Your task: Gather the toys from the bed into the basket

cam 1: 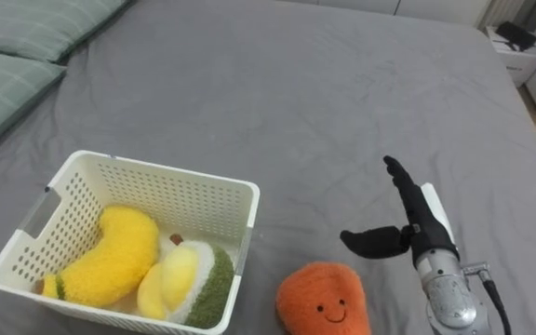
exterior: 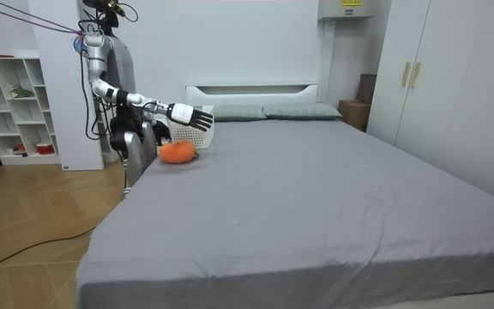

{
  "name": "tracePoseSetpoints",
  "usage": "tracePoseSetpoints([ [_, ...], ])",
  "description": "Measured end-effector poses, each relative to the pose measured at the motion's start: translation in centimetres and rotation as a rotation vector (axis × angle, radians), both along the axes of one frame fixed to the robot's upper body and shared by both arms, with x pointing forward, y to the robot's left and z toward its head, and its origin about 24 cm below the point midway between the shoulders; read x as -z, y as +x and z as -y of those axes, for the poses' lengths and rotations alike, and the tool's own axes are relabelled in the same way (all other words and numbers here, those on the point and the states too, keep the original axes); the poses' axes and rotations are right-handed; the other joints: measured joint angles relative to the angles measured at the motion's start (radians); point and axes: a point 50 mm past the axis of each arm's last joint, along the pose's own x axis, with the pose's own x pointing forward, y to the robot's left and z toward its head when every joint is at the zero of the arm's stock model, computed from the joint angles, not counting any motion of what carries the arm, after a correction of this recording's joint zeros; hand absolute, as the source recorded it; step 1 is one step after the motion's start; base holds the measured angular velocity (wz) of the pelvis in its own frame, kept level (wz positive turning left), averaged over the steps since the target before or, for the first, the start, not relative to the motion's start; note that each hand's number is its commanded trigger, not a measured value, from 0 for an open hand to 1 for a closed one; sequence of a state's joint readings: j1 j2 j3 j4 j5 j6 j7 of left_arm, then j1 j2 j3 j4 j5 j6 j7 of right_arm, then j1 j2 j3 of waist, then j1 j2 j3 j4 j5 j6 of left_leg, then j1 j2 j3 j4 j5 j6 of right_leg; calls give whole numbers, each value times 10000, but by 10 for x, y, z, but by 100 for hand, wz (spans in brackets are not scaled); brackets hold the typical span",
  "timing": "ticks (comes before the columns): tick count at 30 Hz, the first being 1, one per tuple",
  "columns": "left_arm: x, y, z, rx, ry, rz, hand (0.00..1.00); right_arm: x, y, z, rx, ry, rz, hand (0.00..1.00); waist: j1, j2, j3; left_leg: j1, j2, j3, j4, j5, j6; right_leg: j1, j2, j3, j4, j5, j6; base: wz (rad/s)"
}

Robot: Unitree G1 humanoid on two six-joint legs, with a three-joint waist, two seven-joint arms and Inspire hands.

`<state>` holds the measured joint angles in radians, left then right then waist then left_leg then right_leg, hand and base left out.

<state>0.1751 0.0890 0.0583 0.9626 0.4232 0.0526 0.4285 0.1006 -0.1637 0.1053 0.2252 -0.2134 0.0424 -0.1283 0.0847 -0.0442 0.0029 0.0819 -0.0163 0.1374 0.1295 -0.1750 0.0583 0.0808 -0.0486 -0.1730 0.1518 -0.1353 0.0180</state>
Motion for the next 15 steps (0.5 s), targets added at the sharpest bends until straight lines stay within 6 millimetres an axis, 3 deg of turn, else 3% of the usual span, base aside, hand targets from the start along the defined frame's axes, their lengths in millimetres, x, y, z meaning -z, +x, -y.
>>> tracePoseSetpoints([
  [3,0,0,1,66,-25,16,0,10,-5,-6,-196,101,-464,0,27,90,3,-16,3,-12,-4,-2,0,-11,2,-1,-1,0,0,0],
  [7,0,-2,2,75,-52,39,0,19,-13,-15,-620,236,-923,0,4,205,-63,-27,2,-30,12,-1,-1,-28,1,-85,-5,-1,1,0],
  [15,-1,3,5,316,-122,258,0,46,-31,-18,-985,418,-2372,0,-13,81,-123,-169,-1,-80,20,0,-1,-120,-7,-156,-9,-1,1,2],
])
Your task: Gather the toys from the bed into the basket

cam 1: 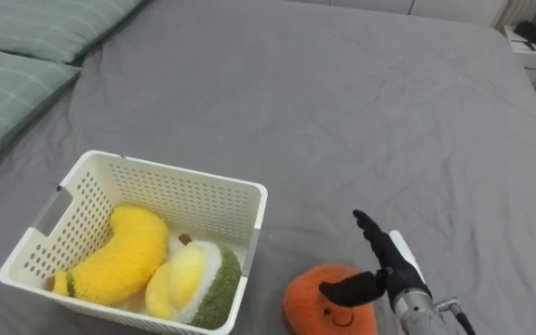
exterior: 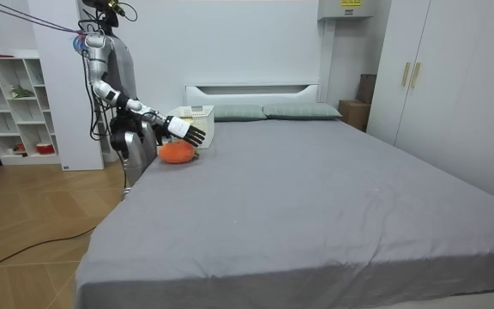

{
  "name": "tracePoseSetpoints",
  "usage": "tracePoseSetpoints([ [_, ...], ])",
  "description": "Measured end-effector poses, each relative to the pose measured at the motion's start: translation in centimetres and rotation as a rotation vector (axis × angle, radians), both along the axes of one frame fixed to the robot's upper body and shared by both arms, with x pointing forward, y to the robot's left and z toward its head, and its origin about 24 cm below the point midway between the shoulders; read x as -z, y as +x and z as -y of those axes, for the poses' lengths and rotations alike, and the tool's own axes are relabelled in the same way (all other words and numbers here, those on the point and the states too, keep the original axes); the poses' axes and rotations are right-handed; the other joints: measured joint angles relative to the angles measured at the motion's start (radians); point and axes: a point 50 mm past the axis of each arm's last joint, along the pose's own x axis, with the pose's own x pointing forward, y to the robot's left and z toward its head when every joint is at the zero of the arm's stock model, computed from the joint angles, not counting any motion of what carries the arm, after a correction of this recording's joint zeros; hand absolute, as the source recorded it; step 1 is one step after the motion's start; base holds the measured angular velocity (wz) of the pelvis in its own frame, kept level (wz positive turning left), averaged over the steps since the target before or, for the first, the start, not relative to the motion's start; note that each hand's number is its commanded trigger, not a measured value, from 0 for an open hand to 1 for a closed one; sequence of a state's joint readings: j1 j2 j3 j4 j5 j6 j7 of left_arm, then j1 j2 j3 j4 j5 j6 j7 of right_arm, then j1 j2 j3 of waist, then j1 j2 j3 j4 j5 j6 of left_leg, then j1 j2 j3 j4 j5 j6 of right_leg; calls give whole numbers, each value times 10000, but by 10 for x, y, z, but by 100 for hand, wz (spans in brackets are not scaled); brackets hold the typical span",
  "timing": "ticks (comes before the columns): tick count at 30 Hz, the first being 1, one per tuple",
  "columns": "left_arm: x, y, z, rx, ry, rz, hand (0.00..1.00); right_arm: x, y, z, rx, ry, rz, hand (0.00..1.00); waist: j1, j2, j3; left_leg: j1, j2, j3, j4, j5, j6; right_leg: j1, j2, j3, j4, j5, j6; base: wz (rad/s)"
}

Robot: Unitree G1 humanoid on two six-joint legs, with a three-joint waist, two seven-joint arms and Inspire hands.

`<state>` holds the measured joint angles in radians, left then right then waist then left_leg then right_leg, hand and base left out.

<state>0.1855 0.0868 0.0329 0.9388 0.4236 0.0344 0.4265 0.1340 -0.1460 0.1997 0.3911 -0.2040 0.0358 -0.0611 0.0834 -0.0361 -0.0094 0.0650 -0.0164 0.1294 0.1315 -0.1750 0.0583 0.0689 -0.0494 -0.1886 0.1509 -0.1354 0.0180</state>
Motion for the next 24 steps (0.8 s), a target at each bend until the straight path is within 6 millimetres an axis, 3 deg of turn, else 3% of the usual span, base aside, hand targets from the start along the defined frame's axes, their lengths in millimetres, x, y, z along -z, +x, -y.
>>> tracePoseSetpoints([
  [10,-2,2,-1,53,18,136,0,16,-13,0,-466,-170,-958,0,52,-237,127,-236,0,-53,27,-3,-3,-198,5,-42,-5,1,-3,0],
  [15,-2,2,-1,111,65,136,0,29,-24,0,-827,-471,-1755,0,32,-274,98,-222,-23,-239,39,-1,-2,-163,-6,-218,-7,1,-1,9],
  [22,-2,1,-1,167,71,106,0,35,-26,0,-953,-576,-2142,0,20,-248,127,-214,-26,-275,33,-1,-1,-131,-15,-321,-14,0,-1,1],
  [23,-2,1,-1,163,79,101,0,35,-26,0,-968,-564,-2155,15,18,-244,129,-213,-26,-278,34,-1,-1,-125,-15,-323,-14,0,0,0],
  [24,-2,1,-1,160,85,94,0,35,-27,0,-999,-544,-2197,45,14,-238,134,-219,-26,-293,31,-2,-1,-119,-15,-326,-15,0,0,0],
])
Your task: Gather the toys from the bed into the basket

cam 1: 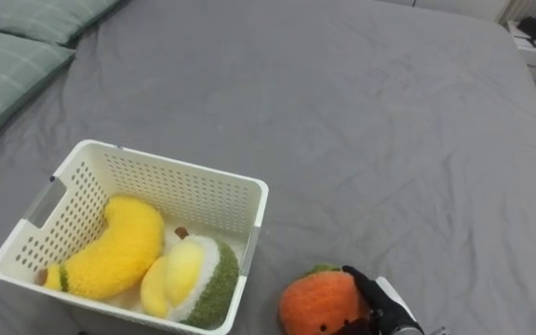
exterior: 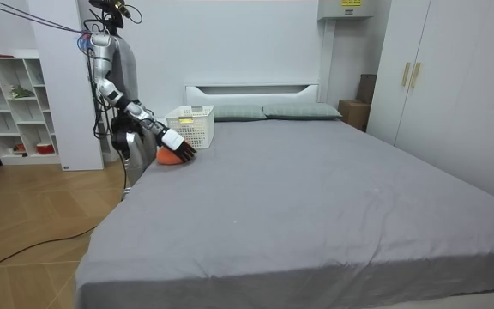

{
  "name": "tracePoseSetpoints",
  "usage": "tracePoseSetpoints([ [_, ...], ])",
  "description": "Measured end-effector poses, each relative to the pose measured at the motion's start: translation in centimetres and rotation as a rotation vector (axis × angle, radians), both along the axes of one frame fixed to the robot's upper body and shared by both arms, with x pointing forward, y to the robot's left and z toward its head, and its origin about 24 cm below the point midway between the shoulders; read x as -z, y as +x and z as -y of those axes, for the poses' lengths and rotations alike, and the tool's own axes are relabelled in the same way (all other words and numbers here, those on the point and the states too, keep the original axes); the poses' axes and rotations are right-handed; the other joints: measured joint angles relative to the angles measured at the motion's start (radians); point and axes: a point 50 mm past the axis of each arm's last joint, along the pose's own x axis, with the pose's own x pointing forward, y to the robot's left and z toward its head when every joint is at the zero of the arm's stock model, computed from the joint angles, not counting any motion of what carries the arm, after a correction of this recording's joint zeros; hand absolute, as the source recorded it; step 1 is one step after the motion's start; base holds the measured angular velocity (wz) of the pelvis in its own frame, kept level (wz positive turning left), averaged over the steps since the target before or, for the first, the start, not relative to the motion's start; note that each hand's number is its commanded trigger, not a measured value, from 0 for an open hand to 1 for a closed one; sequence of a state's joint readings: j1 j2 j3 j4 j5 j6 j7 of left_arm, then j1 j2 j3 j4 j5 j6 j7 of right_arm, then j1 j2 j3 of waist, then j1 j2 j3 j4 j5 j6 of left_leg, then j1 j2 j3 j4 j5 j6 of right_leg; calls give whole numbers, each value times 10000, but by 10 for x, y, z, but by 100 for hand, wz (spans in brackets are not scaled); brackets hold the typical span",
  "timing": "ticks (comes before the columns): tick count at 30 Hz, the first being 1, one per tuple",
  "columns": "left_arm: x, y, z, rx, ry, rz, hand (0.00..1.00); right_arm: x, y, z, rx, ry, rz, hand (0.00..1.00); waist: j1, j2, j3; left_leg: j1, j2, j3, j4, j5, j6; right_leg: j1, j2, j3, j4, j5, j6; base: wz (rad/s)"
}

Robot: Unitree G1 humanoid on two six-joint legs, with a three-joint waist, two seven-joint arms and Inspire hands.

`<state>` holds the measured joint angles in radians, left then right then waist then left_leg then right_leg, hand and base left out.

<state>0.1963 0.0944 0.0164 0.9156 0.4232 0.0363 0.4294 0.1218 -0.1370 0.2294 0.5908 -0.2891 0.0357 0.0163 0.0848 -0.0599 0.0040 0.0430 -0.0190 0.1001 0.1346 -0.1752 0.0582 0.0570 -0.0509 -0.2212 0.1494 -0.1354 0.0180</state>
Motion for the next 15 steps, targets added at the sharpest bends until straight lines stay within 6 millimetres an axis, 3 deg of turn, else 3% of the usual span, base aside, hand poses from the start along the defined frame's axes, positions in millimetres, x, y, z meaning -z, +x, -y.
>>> tracePoseSetpoints([
  [3,0,0,0,21,-5,-6,0,3,-2,0,-54,45,-232,91,-7,-5,-3,-45,-10,-63,6,-6,-2,2,-1,-5,0,0,0,4],
  [4,0,-1,0,7,-6,-21,0,3,-2,0,-63,57,-260,100,1,-4,-3,-52,-14,-78,11,-5,-2,1,-2,1,0,0,0,3],
  [15,1,-6,0,-44,-19,-168,0,4,-1,-1,-744,-604,-341,100,22,16,-8,-44,-23,-107,14,-3,-1,14,-4,18,-2,0,0,0],
])
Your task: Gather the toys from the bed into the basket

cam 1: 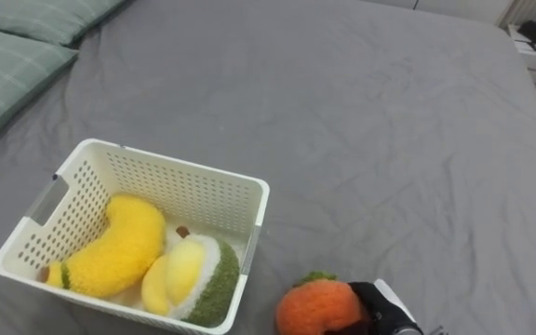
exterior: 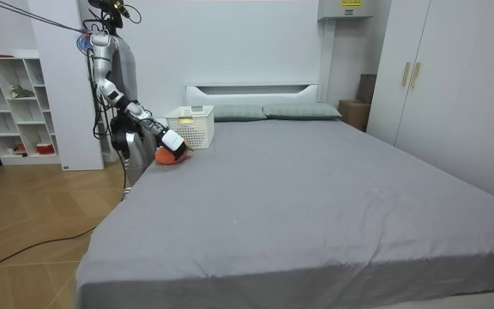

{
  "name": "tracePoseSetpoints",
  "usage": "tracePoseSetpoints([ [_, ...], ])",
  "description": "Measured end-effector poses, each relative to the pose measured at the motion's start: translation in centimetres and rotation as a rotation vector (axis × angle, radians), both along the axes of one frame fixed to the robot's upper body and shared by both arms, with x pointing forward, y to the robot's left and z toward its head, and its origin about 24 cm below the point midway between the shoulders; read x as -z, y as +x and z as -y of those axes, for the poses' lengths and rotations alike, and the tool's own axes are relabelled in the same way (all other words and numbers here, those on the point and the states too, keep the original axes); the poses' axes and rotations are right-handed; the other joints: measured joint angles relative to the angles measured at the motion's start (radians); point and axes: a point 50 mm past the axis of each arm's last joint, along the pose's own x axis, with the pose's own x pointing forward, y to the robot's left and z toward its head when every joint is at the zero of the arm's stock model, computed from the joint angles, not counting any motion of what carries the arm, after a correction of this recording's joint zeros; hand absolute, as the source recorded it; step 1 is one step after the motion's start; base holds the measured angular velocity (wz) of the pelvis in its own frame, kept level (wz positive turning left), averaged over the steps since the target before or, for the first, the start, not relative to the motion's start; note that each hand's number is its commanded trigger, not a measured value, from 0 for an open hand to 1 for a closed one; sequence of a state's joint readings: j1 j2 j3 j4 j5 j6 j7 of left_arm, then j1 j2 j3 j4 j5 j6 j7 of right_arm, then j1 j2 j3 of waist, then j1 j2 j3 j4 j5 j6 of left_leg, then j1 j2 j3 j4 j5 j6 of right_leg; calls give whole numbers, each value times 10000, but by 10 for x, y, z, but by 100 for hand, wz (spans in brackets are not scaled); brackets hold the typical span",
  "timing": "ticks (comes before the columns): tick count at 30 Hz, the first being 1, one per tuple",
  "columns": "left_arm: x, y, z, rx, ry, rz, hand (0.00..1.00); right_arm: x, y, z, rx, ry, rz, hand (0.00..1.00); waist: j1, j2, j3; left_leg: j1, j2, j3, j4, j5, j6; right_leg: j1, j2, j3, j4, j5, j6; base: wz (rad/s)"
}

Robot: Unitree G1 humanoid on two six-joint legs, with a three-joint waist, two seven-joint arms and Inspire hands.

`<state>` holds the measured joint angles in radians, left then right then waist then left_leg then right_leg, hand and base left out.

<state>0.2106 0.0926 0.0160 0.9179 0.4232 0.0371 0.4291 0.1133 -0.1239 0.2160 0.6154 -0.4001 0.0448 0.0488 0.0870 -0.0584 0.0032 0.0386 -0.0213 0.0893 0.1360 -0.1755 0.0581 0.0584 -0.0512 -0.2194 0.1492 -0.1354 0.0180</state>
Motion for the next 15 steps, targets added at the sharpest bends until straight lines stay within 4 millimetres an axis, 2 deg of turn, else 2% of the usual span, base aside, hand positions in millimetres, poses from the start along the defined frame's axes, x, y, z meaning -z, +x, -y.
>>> tracePoseSetpoints([
  [15,3,-9,1,-61,-85,-357,0,2,-4,-3,-259,237,-337,100,29,39,12,58,-55,-104,-3,0,1,171,-17,1,-132,-2,3,1],
])
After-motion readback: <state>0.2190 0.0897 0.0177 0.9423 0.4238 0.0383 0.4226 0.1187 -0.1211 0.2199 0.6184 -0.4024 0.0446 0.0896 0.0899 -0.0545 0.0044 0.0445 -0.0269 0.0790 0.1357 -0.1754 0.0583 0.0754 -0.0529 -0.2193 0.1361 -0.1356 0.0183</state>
